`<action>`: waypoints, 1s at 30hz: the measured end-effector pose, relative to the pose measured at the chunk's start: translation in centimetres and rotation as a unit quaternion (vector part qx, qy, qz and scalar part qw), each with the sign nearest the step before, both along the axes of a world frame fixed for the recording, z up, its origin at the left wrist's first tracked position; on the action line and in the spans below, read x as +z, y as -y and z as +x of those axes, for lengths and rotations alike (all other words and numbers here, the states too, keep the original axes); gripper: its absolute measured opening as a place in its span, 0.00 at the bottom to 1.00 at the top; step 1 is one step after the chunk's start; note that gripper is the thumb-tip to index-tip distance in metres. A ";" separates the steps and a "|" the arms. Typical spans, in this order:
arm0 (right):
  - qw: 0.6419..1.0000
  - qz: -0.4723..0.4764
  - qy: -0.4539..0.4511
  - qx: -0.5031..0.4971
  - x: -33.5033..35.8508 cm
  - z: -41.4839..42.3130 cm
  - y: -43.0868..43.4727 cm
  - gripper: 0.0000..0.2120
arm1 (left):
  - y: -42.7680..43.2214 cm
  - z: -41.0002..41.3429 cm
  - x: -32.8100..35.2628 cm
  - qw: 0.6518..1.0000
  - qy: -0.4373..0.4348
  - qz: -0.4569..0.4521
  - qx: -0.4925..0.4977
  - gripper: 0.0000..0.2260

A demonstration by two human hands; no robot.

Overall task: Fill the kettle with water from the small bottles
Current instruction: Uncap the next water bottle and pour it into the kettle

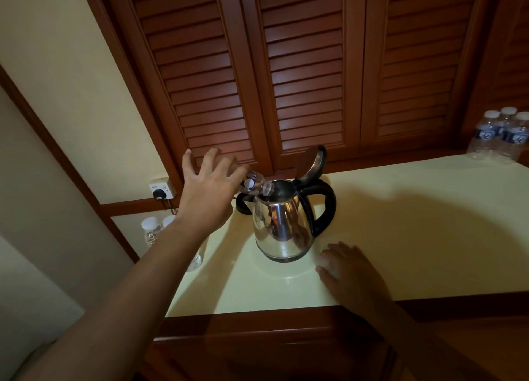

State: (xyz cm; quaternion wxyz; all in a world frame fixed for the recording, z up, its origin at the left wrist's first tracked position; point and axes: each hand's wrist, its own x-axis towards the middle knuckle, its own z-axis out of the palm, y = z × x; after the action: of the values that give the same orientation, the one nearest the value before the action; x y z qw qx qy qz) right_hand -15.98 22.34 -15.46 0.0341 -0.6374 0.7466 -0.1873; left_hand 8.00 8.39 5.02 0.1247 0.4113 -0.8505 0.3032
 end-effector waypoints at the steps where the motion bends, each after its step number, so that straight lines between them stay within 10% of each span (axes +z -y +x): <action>1: 1.000 0.000 0.000 0.000 0.0 0.0 0.0 0.23 | 0.0 0.0 -0.1 1.000 0.001 0.001 0.000 0.35; 21: 0.999 -0.044 0.021 0.003 -0.5 -0.4 0.1 0.28 | -0.5 0.7 -2.8 0.992 -0.127 0.014 0.019 0.28; 30: 0.981 -0.088 0.162 0.058 3.4 0.9 -1.9 0.24 | -9.6 2.9 -8.2 0.866 -0.381 0.307 -0.104 0.26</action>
State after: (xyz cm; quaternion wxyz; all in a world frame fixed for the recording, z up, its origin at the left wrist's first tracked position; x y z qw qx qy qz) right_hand -15.04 24.26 -12.09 0.1086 -0.6414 0.6737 -0.3507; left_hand 10.89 17.96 -3.19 0.3371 0.4217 -0.8247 -0.1683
